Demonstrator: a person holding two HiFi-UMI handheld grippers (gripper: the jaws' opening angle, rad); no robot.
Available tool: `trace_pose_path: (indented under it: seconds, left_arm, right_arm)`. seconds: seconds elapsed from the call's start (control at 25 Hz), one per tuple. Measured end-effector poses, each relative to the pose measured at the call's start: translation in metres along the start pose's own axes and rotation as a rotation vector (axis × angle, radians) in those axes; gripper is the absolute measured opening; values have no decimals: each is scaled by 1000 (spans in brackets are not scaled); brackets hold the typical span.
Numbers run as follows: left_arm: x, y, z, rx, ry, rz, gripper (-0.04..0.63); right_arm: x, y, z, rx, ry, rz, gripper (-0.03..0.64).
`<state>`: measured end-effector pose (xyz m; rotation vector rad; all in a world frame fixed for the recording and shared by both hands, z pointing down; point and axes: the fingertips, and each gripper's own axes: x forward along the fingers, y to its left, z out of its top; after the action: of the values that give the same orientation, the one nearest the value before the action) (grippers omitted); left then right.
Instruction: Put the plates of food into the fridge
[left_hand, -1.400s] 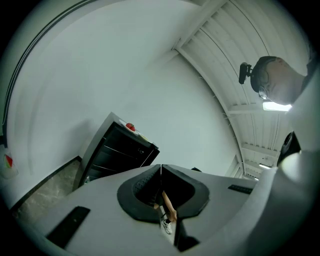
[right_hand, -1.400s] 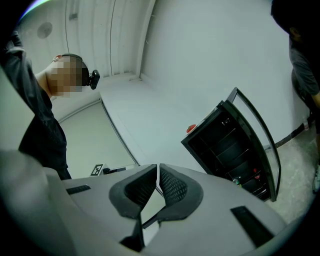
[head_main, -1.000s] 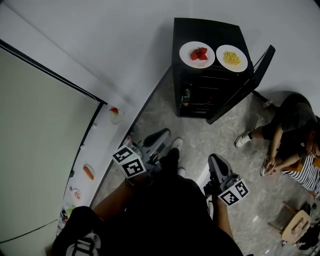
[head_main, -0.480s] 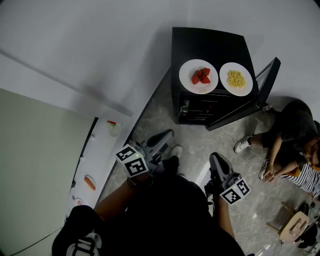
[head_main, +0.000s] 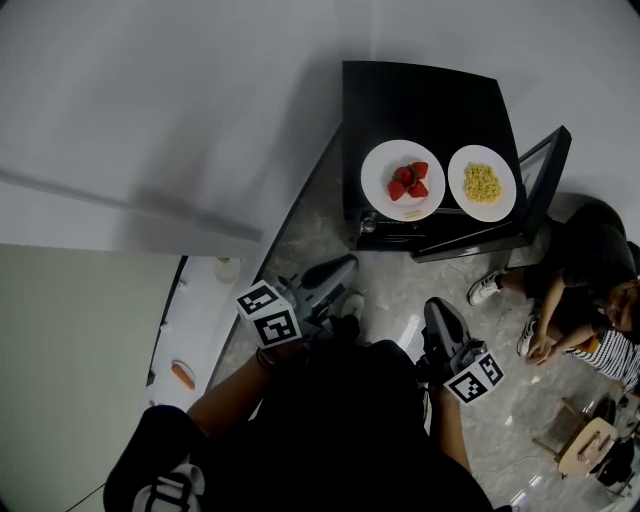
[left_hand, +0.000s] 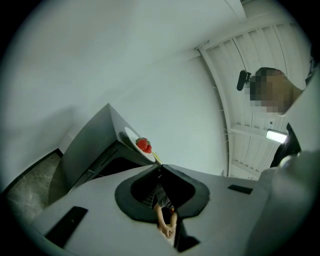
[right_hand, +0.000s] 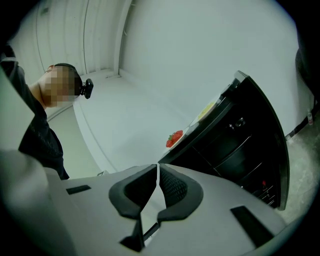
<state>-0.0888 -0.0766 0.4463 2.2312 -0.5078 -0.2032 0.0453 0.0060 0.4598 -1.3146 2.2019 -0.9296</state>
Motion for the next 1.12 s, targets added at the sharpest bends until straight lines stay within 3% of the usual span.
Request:
trace_pose_path:
  seconds: [0.2, 0.4, 0.56, 0.64, 0.68, 0.92, 1.12]
  left_arm:
    - [9, 7, 7, 0, -16, 2, 25]
    - [22, 8, 8, -47, -36, 13, 25]
    - [36, 8, 7, -164, -86, 13, 29]
    - [42, 9, 8, -225, -118, 8, 73]
    - [44, 10, 8, -243, -129, 8, 106]
    - [59, 11, 4, -365, -186, -2, 117]
    - [75, 16, 9, -447, -219, 4, 196]
  right_arm:
    - [1, -11, 9, 34, -14, -10, 35]
    - [1, -23, 23, 38, -18, -32, 35]
    - [1, -32, 32, 78, -21, -14, 35]
    - [1, -37, 35, 84, -15, -3, 35]
    - [2, -39, 36, 89, -14, 3, 35]
    - [0, -51, 44, 145, -26, 19, 35]
    - [2, -56, 47, 163, -27, 34, 35]
